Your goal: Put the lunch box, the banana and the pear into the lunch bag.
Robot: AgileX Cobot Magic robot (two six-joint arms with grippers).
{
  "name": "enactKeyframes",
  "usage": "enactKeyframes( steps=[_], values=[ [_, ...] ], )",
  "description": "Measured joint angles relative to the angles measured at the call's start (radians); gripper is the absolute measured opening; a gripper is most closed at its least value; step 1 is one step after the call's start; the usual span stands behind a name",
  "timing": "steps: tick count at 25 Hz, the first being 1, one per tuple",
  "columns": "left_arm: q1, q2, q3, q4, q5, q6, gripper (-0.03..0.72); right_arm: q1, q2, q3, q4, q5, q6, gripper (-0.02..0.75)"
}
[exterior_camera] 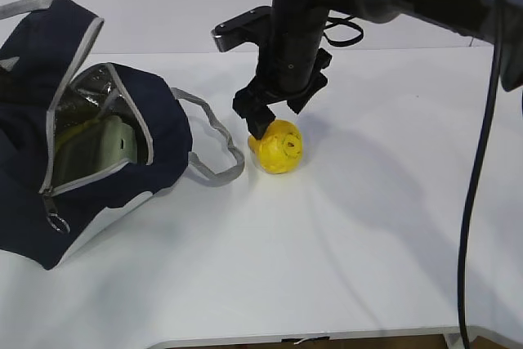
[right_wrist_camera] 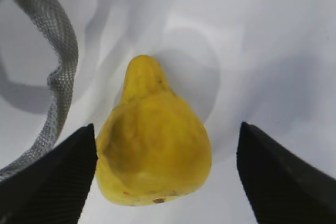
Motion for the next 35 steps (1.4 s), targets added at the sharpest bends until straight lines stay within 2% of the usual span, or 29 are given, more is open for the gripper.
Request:
enactKeyframes(
  steps=[13,22,35],
  values=[
    [0.0,0.0,0.0,0.002,0.0,-0.001,-0.017,0.0,0.058,-0.004,0.042,-0.004,-0.006,0.628],
    [0.0,0.0,0.0,0.002,0.0,-0.001,-0.017,0.0,0.058,-0.006,0.05,0.018,-0.007,0.546],
    [0.0,0.0,0.0,0.004,0.0,-0.001,-0.017,0.0,0.026,-0.048,0.067,0.06,0.051,0.537]
  ],
)
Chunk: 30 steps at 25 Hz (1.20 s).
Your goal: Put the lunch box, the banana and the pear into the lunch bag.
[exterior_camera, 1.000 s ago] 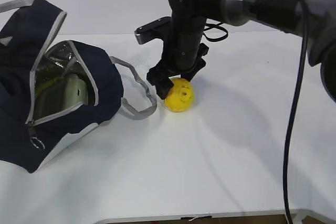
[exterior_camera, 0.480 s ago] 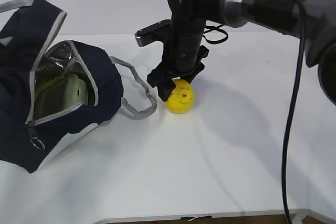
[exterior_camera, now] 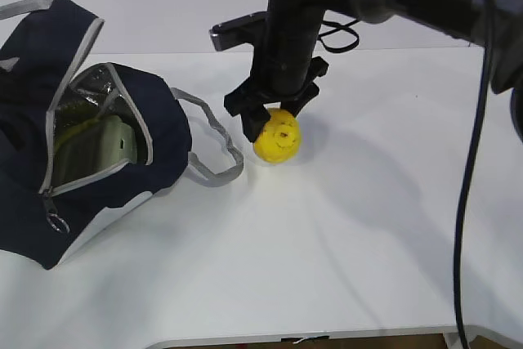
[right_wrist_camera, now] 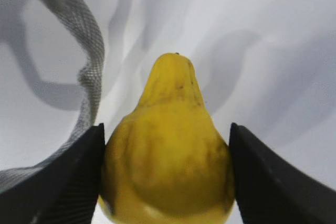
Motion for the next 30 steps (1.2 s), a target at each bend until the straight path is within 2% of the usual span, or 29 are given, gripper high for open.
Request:
enactKeyframes(
  steps=[4,7,13,17,20,30],
  values=[
    [0.0,0.0,0.0,0.002,0.0,0.0,-0.017,0.0,-0.08,0.0,0.017,0.007,0.033,0.537],
    [0.0,0.0,0.0,0.003,0.0,0.0,-0.017,0.0,-0.156,0.0,0.09,0.01,0.045,0.537],
    [0.0,0.0,0.0,0.001,0.0,-0.01,-0.017,0.0,-0.209,-0.002,0.466,0.017,-0.012,0.536],
    [0.0,0.0,0.0,0.001,0.0,-0.016,-0.017,0.003,-0.175,-0.002,0.665,0.012,-0.066,0.536],
    [0.0,0.0,0.0,0.001,0.0,-0.016,-0.017,0.01,-0.126,-0.002,0.785,-0.052,-0.123,0.536],
    [0.0,0.0,0.0,0.001,0.0,-0.016,-0.017,0.056,-0.011,-0.002,0.849,-0.28,-0.168,0.546]
  ],
)
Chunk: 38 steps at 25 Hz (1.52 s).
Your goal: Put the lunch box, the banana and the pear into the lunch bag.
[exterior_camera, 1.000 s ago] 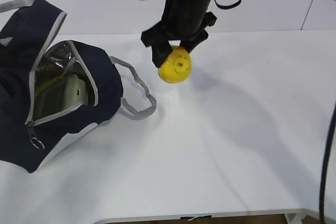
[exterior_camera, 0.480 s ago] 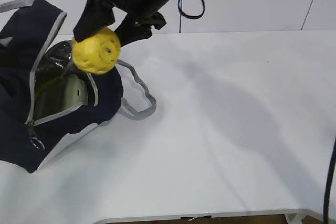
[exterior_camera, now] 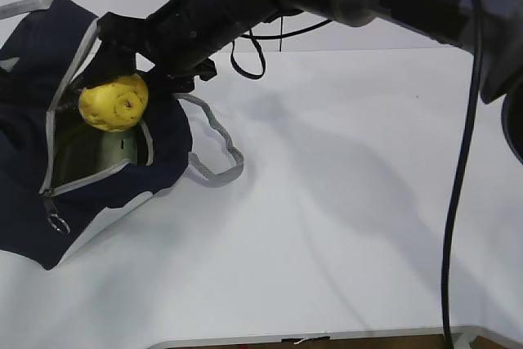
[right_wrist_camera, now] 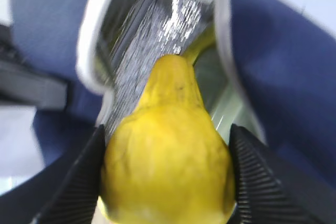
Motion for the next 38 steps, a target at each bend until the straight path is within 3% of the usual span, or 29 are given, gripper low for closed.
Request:
enactKeyframes(
  steps=[6,16,20,25,30,38],
  values=[
    [0.0,0.0,0.0,0.0,0.0,0.0,-0.017,0.028,0.012,0.0,0.018,-0.075,-0.014,0.628],
    [0.0,0.0,0.0,0.003,0.0,0.0,-0.017,0.025,0.013,-0.002,0.0,-0.005,-0.016,0.632],
    [0.0,0.0,0.0,0.007,0.0,-0.001,-0.017,0.019,0.005,-0.063,-0.097,0.067,-0.013,0.629],
    [0.0,0.0,0.0,0.007,0.0,-0.001,-0.017,0.017,-0.013,-0.179,-0.314,0.194,0.061,0.607],
    [0.0,0.0,0.0,0.007,0.0,-0.002,-0.017,0.017,-0.014,-0.197,-0.479,0.275,0.132,0.588],
    [0.0,0.0,0.0,0.007,0.0,-0.003,-0.017,0.017,0.032,-0.197,-0.529,0.284,0.154,0.587]
  ],
)
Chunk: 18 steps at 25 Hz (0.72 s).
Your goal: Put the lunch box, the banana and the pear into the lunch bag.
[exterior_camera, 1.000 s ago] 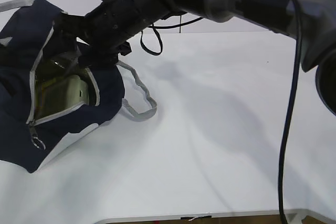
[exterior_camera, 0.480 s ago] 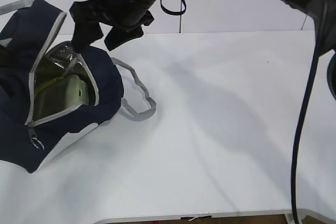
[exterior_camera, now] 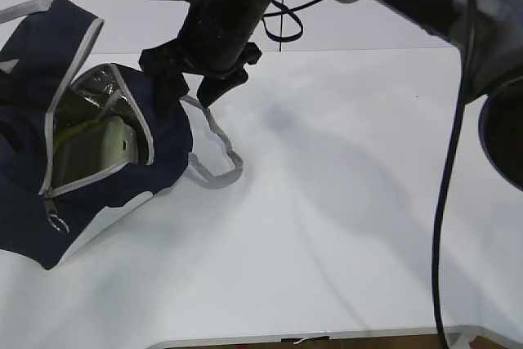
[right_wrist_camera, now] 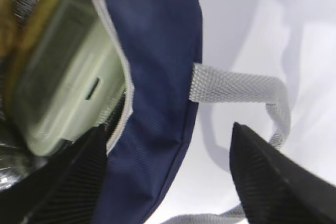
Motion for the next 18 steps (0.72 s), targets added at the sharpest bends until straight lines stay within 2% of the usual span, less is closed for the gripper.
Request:
enactKeyframes(
  steps=[14,18],
  values=[
    [0.0,0.0,0.0,0.0,0.0,0.0,-0.017,0.0,0.068,0.0,0.005,-0.011,0.016,0.586],
    [0.0,0.0,0.0,0.0,0.0,0.0,-0.017,0.0,0.073,0.0,0.014,-0.017,0.016,0.524]
  ],
)
